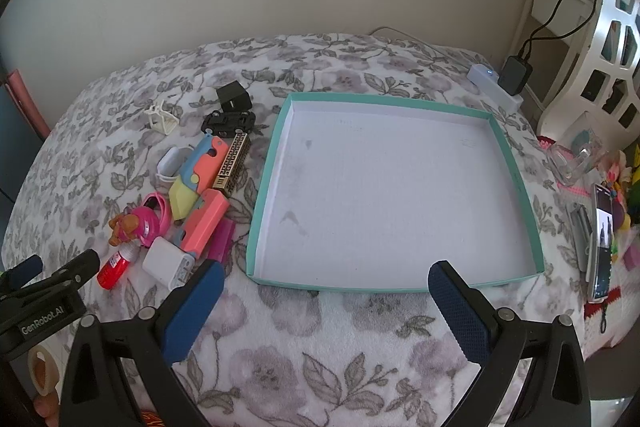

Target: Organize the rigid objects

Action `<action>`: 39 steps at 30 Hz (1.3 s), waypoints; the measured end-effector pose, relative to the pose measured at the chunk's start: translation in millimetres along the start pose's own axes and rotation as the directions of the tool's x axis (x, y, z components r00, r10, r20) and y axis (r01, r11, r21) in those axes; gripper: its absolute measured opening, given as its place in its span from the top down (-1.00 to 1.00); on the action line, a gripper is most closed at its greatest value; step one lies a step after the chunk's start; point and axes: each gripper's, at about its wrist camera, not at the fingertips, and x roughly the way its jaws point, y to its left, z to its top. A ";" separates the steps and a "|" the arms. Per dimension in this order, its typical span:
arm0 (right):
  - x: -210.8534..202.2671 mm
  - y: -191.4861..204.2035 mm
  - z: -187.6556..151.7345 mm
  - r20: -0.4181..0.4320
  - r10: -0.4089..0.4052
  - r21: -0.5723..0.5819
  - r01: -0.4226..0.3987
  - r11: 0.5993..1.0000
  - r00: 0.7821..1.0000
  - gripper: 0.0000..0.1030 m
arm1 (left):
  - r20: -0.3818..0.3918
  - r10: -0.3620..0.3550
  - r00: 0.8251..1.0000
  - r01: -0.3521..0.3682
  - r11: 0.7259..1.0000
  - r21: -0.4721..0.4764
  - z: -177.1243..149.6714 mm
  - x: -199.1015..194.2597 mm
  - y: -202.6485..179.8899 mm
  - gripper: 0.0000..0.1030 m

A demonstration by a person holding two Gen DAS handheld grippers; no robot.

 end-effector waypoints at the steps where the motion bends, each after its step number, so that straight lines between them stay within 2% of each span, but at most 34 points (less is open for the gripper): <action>1: 0.1 0.0 0.0 0.000 0.000 0.000 0.000 1.000 1.000 -1.00 | 0.002 0.002 1.000 -0.002 1.000 0.002 0.0 -0.3 0.0 -1.00; 39: 1.5 1.7 -0.3 -0.003 -0.005 -0.003 0.005 1.000 1.000 -1.00 | -0.011 0.021 1.000 -0.021 1.000 0.016 -1.9 2.6 -1.1 -1.00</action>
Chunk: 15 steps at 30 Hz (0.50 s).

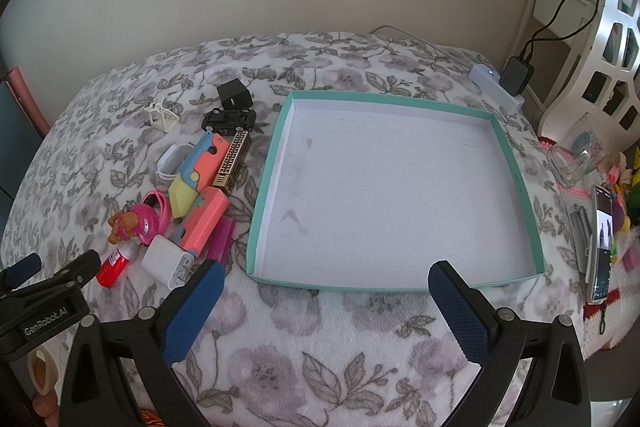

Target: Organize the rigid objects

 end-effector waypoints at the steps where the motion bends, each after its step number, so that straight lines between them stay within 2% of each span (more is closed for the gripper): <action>1: 0.0 0.1 0.0 0.000 0.000 0.000 0.000 1.000 1.000 -1.00 | 0.000 0.001 1.000 -0.001 1.000 0.000 0.1 0.0 -0.1 -1.00; 15: 0.8 0.5 0.1 -0.001 -0.001 -0.001 0.001 1.000 1.000 -1.00 | -0.003 0.004 1.000 -0.004 1.000 0.003 -0.3 0.9 -1.1 -1.00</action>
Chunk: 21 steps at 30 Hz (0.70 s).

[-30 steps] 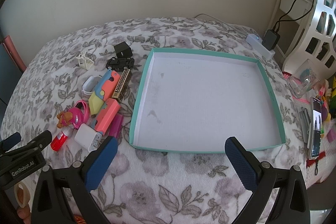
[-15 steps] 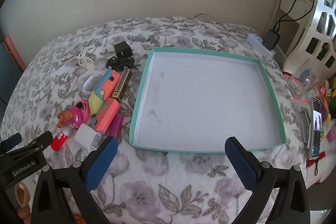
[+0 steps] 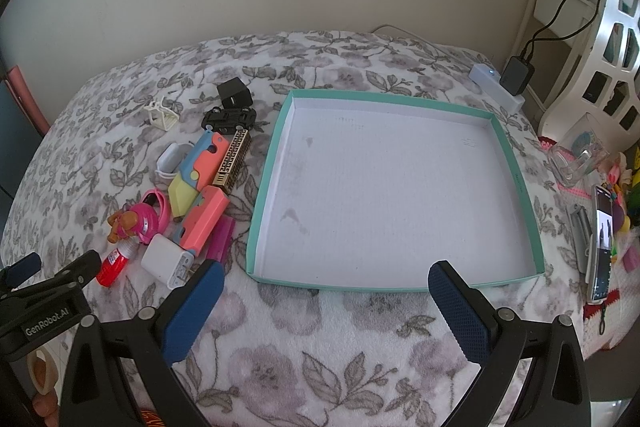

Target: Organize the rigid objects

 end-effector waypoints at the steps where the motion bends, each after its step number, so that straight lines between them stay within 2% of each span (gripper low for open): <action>1: 0.1 0.1 0.0 0.000 0.000 0.000 0.000 1.000 1.000 -1.00 | 0.000 0.000 1.000 0.000 1.000 0.000 0.0 0.0 0.0 -1.00; 16: -4.8 0.1 3.2 0.007 0.003 -0.001 -0.003 1.000 1.000 -1.00 | -0.016 -0.013 1.000 0.014 1.000 0.009 2.7 3.5 0.5 -1.00; 21: -6.9 13.9 8.2 0.025 0.029 -0.055 -0.027 0.998 0.999 -1.00 | 0.024 0.032 0.999 -0.033 0.999 0.039 10.8 3.4 8.7 -1.00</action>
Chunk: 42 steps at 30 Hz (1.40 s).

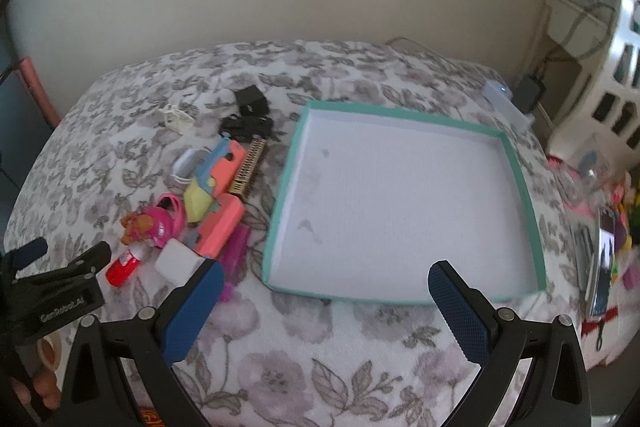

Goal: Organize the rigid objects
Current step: 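Grasp the red bottle with the left gripper while the right gripper approaches the white charger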

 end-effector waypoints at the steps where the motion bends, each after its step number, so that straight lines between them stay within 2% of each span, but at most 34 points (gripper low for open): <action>1: 0.4 3.9 2.5 -0.002 0.011 -0.009 -0.011 1.000 1.000 -1.00 | -0.004 -0.007 1.000 0.007 1.000 -0.010 2.7 0.6 4.4 -1.00; 4: 1.3 17.7 13.8 -0.027 0.064 -0.029 -0.064 0.997 0.998 -1.00 | -0.003 -0.019 1.000 0.018 0.999 -0.046 10.0 2.0 20.0 -1.00; 8: 11.5 37.0 20.5 -0.073 0.089 -0.040 -0.092 0.995 0.993 -1.00 | -0.004 0.009 1.000 -0.009 0.999 -0.048 13.4 6.5 30.6 -1.00; 11: 19.0 51.8 23.4 -0.107 0.114 -0.050 -0.120 0.992 0.988 -1.00 | -0.022 0.001 1.000 -0.002 0.999 -0.050 11.7 15.6 35.5 -1.00; 21: 59.4 78.7 17.2 -0.244 0.142 -0.029 -0.154 0.988 0.959 -1.00 | -0.063 -0.006 0.998 0.004 1.000 -0.023 1.3 47.3 34.2 -1.00; 32: 75.7 69.7 16.4 -0.267 0.153 0.039 -0.148 0.988 0.952 -1.00 | -0.093 -0.026 0.995 0.032 0.997 0.070 -4.0 72.4 9.0 -1.00; 37: 78.3 70.1 16.0 -0.272 0.151 0.041 -0.146 0.988 0.950 -1.00 | -0.095 -0.036 0.995 0.044 0.996 0.084 -5.7 77.2 2.9 -1.00; 39: 78.1 71.7 15.8 -0.273 0.148 0.035 -0.144 0.989 0.951 -1.00 | -0.091 -0.040 0.995 0.048 0.995 0.089 -7.0 76.5 2.1 -0.97; 42: 79.0 74.7 15.9 -0.273 0.143 0.021 -0.143 0.990 0.951 -1.00 | -0.090 -0.055 0.994 0.064 0.993 0.099 -9.2 74.2 0.1 -0.70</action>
